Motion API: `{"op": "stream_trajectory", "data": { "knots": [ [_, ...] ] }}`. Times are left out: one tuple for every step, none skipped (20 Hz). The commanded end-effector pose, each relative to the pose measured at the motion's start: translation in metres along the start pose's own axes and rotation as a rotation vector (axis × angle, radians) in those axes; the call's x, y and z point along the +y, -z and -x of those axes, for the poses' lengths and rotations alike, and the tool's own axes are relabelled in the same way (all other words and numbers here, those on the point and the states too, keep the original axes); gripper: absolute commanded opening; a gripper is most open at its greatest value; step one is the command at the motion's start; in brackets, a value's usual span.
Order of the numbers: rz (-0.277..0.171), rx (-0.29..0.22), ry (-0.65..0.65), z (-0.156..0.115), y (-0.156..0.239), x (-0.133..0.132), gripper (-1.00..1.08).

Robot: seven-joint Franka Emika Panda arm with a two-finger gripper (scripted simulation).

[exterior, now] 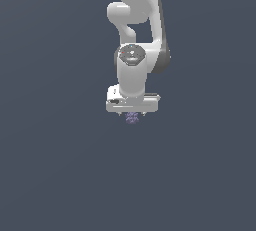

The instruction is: Pick up the object and move it to a goal position.

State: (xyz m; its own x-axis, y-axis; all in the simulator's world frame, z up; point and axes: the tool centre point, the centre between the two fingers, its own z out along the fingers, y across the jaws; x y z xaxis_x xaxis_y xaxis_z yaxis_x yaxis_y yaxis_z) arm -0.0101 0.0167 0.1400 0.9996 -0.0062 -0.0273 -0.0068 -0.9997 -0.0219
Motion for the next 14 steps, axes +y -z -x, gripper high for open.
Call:
{"op": "stream_trajectory", "data": {
  "knots": [
    [0.0,0.0,0.0,0.0,0.0,0.0,1.0],
    [0.0,-0.001,0.0,0.0002,-0.0001,0.0,1.0],
    [0.0,-0.003,0.0,0.0006,-0.0003,-0.0001,1.0],
    [-0.001,-0.006,-0.001,0.0014,-0.0006,-0.0003,1.0],
    [-0.001,-0.011,-0.001,0.0024,-0.0011,-0.0005,1.0],
    [-0.002,-0.017,-0.002,0.0038,-0.0017,-0.0008,1.0],
    [-0.002,-0.024,-0.003,0.0054,-0.0024,-0.0011,1.0],
    [-0.003,-0.03,-0.004,0.0068,-0.003,-0.0014,1.0],
    [-0.003,-0.034,-0.004,0.008,-0.0036,-0.0017,1.0],
    [-0.003,-0.038,-0.004,0.0088,-0.004,-0.0018,1.0],
    [-0.004,-0.04,-0.004,0.0094,-0.0044,-0.0019,1.0],
    [-0.004,-0.04,-0.004,0.0097,-0.0043,-0.0019,1.0],
    [-0.003,-0.039,-0.004,0.0093,-0.0044,-0.0019,1.0],
    [-0.004,-0.038,-0.004,0.009,-0.004,-0.0018,1.0]
  ]
}}
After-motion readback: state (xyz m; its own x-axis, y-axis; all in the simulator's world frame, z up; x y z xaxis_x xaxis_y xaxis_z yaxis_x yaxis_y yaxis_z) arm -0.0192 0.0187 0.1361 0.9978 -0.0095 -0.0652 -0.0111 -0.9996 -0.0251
